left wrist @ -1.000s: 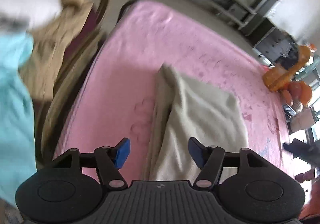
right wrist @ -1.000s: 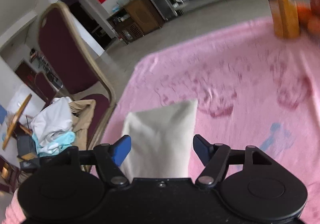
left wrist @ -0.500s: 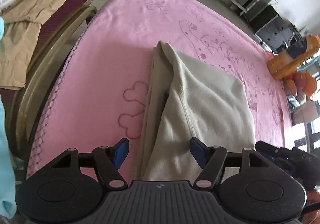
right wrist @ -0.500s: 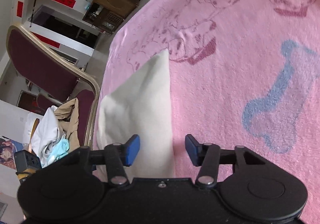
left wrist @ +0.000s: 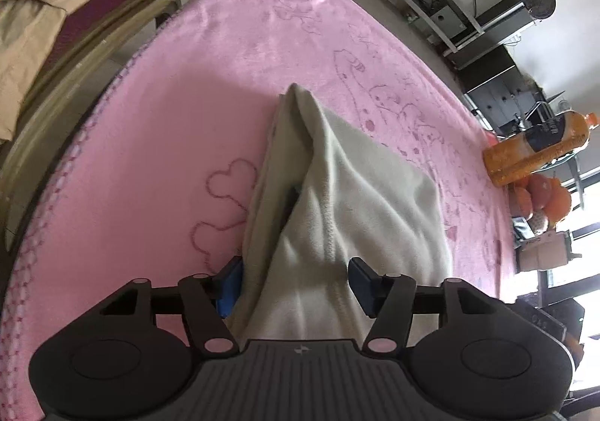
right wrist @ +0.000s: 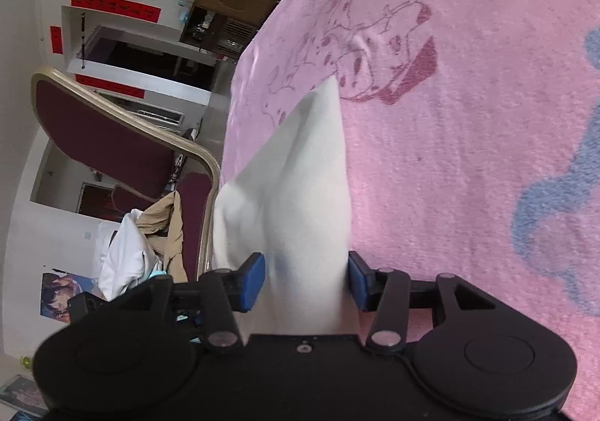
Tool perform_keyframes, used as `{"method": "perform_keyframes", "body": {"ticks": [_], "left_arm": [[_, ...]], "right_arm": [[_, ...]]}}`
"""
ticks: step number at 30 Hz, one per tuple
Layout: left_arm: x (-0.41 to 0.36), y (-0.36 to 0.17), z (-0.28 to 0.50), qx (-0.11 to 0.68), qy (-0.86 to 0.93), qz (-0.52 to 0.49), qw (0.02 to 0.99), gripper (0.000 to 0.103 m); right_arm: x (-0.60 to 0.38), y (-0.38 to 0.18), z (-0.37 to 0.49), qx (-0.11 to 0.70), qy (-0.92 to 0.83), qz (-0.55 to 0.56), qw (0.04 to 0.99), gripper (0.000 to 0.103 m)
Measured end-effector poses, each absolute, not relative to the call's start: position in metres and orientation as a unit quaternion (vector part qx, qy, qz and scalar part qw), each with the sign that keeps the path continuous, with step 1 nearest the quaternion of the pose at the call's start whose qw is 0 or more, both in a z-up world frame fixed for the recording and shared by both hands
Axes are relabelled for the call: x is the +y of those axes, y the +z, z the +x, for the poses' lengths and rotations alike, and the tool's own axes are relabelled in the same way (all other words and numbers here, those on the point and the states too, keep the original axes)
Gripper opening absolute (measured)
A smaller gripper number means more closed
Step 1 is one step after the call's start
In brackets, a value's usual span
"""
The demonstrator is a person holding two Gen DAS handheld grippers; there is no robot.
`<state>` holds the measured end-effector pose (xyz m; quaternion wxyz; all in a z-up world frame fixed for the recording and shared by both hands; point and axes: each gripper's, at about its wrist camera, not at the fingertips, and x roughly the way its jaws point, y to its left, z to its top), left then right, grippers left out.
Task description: Fold clothes
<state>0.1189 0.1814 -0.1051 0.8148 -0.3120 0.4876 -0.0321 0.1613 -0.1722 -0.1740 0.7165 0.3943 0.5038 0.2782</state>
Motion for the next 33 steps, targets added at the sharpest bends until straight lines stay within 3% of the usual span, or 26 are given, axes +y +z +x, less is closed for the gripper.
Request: {"method": "perform_keyframes", "body": {"ticks": [8,9,11,14,19,24,33], "left_arm": [[0.169,-0.105,0.126,0.488,-0.021,-0.283,0.825,0.056],[0.164,-0.102,0.126,0.486,-0.022,-0.267,0.832,0.053],[0.155,-0.099,0.124,0.481,-0.022,-0.239,0.843,0.033],[0.137,-0.084,0.113,0.456,-0.014,-0.187,0.87,0.024],[0.113,-0.047,0.082,0.403,-0.029,-0.155,0.901,0.023],[0.082,-0.015,0.059,0.375,-0.079,-0.207,0.9,0.024],[-0.075,0.012,0.063,0.359,-0.2,-0.181,0.893,0.024]], "right_arm": [[-0.168,-0.173,0.159,0.497,0.276,0.391,0.723,0.048],[-0.166,-0.171,0.157,0.495,0.275,0.383,0.73,0.045],[-0.156,-0.163,0.152,0.492,0.261,0.338,0.759,0.029],[-0.139,-0.147,0.142,0.478,0.239,0.27,0.801,0.024],[-0.145,-0.113,0.119,0.455,0.216,0.248,0.828,0.02],[-0.195,-0.06,0.088,0.432,0.201,0.278,0.834,0.02],[-0.346,0.008,0.026,0.381,0.099,0.264,0.881,0.02]]}}
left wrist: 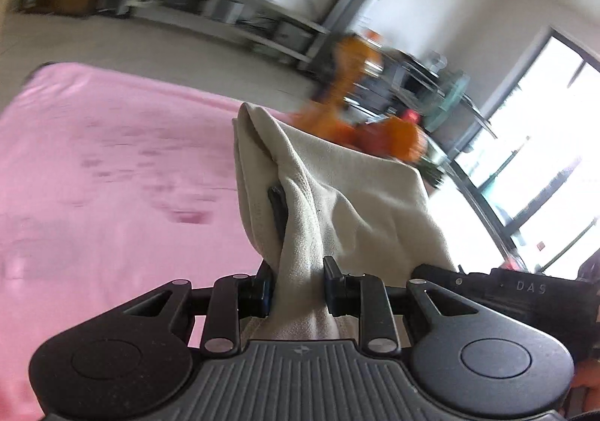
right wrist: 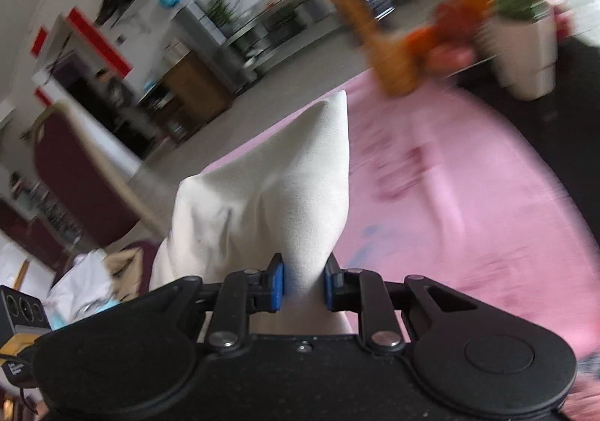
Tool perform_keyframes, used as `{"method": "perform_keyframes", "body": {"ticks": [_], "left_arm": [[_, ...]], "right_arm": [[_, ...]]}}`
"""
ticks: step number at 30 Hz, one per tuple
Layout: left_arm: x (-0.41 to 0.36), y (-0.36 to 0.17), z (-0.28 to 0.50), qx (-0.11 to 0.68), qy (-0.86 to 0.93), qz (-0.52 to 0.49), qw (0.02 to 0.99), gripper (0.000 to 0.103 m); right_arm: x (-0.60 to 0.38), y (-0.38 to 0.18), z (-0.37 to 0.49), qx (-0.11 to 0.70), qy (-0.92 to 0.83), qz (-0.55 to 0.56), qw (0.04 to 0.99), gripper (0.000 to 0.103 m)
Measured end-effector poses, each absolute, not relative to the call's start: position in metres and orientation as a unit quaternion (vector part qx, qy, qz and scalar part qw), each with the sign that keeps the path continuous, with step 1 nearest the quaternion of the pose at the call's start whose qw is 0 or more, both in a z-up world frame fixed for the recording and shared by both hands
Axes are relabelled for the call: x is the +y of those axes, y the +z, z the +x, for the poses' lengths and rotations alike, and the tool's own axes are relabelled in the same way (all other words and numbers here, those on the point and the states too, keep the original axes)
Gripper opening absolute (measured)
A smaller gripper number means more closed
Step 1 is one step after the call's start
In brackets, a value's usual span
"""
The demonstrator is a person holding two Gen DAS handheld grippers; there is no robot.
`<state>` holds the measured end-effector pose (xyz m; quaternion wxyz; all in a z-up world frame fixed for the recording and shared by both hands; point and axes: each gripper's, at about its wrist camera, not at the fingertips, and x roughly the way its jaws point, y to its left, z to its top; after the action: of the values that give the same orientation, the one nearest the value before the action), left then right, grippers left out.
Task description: Fold clothes
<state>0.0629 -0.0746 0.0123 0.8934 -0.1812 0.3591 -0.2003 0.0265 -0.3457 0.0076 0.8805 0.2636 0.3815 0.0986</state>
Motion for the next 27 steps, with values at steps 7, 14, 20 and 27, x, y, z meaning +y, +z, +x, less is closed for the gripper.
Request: {"method": "perform_keyframes", "body": {"ticks": [7,14,20,27], "left_arm": [[-0.188,-0.017,0.105,0.382,-0.237,-0.179,0.875,0.024],[-0.232,-0.057,0.144,0.421,-0.221,-0.182,0.861,0.024],[-0.249,-0.099,0.185,0.463,-0.192,-0.159,0.851,0.032],[-0.211,-0.088,0.164,0.439,-0.187,-0.167,0.863,0.03]], "right_arm": [[-0.446,0.002,0.032,0.371,0.017,0.258,0.892,0.02],[-0.488,-0.042,0.076,0.394,-0.018,0.247,0.885,0.02],[-0.497,-0.089,0.115,0.404,-0.05,0.233,0.883,0.029],[-0.518,-0.101,0.096,0.398,-0.085,0.273,0.872,0.057]]}}
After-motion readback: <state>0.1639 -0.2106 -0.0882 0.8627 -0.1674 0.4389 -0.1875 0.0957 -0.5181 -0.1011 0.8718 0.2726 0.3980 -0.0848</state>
